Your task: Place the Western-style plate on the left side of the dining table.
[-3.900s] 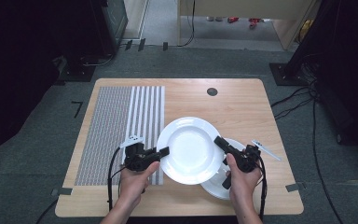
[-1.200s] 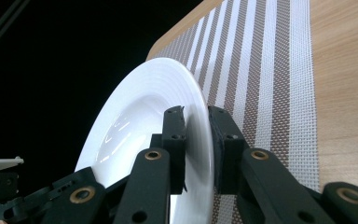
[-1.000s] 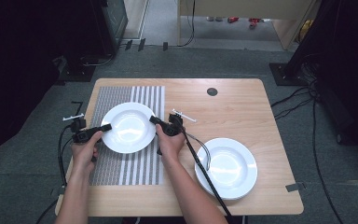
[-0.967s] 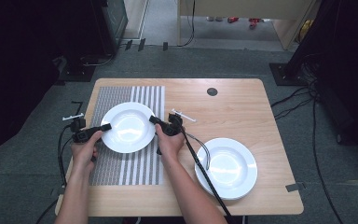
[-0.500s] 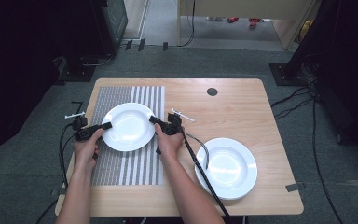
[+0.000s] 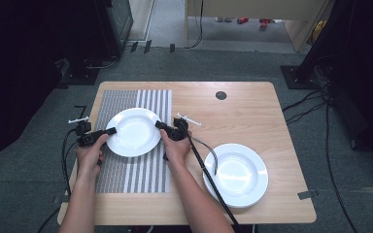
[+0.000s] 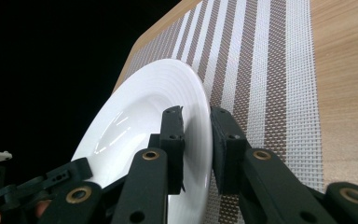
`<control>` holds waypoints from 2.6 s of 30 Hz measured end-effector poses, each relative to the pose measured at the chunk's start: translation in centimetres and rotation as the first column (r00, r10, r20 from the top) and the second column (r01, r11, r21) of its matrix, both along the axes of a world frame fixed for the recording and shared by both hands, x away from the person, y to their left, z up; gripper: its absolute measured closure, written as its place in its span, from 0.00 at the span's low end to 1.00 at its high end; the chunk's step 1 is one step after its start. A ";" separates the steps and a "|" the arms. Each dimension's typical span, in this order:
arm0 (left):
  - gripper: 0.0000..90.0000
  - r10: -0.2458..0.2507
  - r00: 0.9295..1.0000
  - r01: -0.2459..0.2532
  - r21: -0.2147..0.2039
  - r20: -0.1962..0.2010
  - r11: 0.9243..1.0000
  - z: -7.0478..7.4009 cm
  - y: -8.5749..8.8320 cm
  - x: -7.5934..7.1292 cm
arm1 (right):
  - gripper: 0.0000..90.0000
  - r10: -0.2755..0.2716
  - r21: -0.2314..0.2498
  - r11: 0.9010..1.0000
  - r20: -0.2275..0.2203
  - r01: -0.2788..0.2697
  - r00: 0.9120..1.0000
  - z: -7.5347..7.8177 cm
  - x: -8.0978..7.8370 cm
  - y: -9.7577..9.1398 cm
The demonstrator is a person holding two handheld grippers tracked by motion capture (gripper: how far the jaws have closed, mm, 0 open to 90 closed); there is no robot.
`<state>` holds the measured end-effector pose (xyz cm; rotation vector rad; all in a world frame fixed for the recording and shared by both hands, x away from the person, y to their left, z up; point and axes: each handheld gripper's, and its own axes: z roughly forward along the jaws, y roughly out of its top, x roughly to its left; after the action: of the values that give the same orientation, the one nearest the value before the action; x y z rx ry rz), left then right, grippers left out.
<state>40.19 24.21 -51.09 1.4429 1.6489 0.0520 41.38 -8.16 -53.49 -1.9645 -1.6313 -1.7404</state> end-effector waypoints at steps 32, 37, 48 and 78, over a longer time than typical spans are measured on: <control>0.29 0.025 0.996 -0.033 0.084 0.085 0.996 4.2 -0.5 -2.0 | 0.35 0.078 -0.251 0.967 0.146 -0.039 0.986 5.5 -1.9 -3.5; 0.21 0.047 0.995 -0.058 0.121 0.093 0.991 4.8 -0.6 -2.6 | 0.34 0.087 -0.259 0.965 0.150 -0.046 0.985 6.2 -2.5 -4.6; 0.19 0.029 0.986 -0.069 0.243 0.162 0.968 6.7 -1.9 -5.1 | 0.30 0.119 -0.276 0.958 0.141 -0.076 0.983 7.5 -4.6 -7.8; 0.15 -0.029 0.981 -0.034 0.317 0.191 0.948 6.4 -3.6 -11.1 | 0.28 0.063 -0.335 0.942 0.166 -0.004 0.984 8.6 -9.4 -18.6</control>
<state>29.10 20.58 -44.66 1.6195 1.5297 0.4667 31.99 -26.76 -44.88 -1.9403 -2.1310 -1.7653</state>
